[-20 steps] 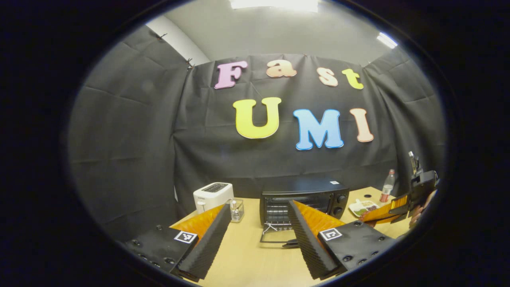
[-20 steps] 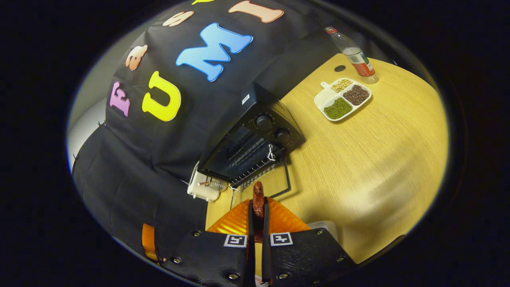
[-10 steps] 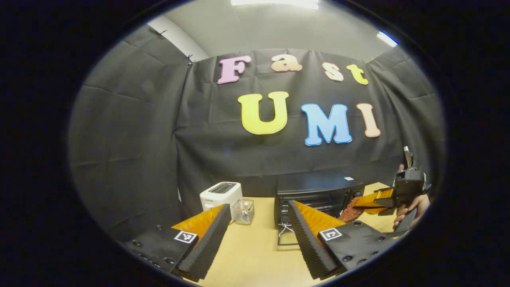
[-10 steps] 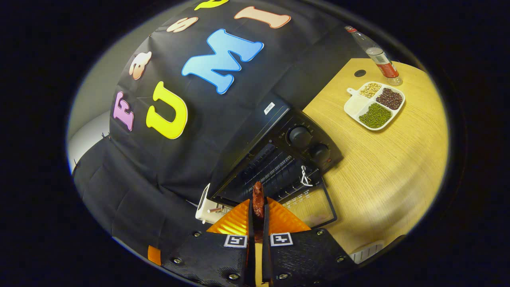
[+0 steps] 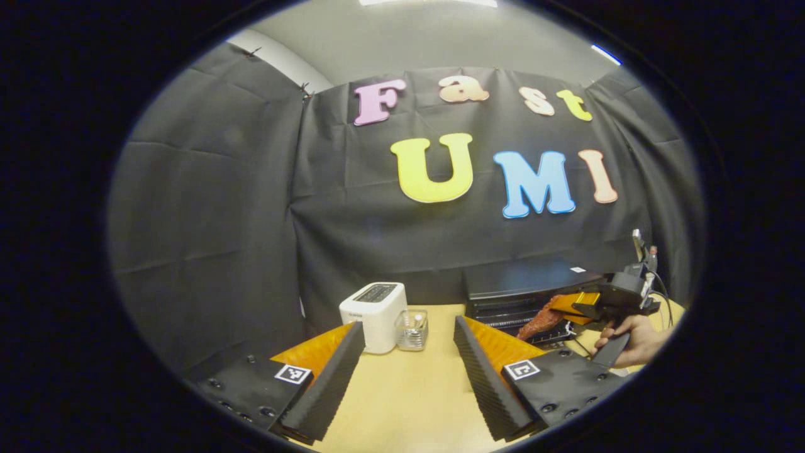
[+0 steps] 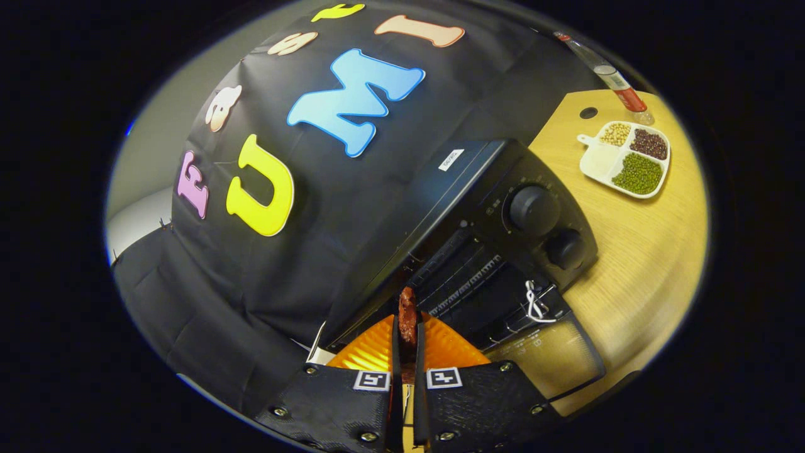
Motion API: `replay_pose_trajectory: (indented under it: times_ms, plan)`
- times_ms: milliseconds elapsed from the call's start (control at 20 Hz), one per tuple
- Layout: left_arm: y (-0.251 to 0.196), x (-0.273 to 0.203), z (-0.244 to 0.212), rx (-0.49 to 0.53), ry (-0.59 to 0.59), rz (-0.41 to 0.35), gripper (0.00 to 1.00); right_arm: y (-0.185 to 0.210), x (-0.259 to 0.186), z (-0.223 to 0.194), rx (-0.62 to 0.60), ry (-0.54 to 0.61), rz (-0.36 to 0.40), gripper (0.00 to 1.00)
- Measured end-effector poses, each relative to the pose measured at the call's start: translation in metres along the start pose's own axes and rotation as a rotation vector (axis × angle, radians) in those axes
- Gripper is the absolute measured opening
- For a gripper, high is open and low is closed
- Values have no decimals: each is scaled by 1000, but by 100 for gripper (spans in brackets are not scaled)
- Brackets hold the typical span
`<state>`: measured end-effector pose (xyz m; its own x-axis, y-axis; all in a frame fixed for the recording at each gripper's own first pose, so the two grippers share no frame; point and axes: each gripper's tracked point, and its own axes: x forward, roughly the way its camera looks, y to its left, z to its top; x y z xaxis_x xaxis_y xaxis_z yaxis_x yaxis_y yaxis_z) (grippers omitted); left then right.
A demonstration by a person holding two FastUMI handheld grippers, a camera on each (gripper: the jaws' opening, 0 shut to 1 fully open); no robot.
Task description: Open the electric oven with the left hand, put the food in, and close the electric oven.
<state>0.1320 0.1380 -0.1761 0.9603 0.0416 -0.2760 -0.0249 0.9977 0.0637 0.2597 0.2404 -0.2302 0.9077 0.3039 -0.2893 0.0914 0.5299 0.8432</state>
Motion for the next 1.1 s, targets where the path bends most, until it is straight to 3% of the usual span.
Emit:
replay_pose_trajectory:
  times_ms: [50, 100, 250, 450, 550, 650, 750, 900, 1100]
  plan:
    - [5, -2, -2, 6, 9, 7, 95, -1, 8, -2, 9, -9, -4, 7]
    - [7, -3, -5, 15, 19, 14, 100, -4, 15, -3, 13, -21, -11, 7]
    - [9, -5, -8, 41, 35, 25, 91, -15, 30, 1, -28, -63, -44, 7]
    - [4, -9, -12, 69, 57, 20, 96, -18, 38, 0, -114, -74, -50, 7]
    - [0, -9, -12, 77, 58, 15, 100, -29, 44, 0, -213, -84, -97, 14]
    - [-5, -12, -13, 81, 62, 3, 100, -34, 41, 9, -288, -109, -136, 24]
    - [-9, -12, -13, 82, 61, -7, 100, -32, 39, 20, -328, -132, -142, 41]
    - [-15, -13, -14, 74, 59, -20, 98, -34, 31, 22, -395, -116, -152, 94]
    - [-39, -14, -14, 55, 44, -63, 92, -20, -6, 33, -492, -114, -123, 97]
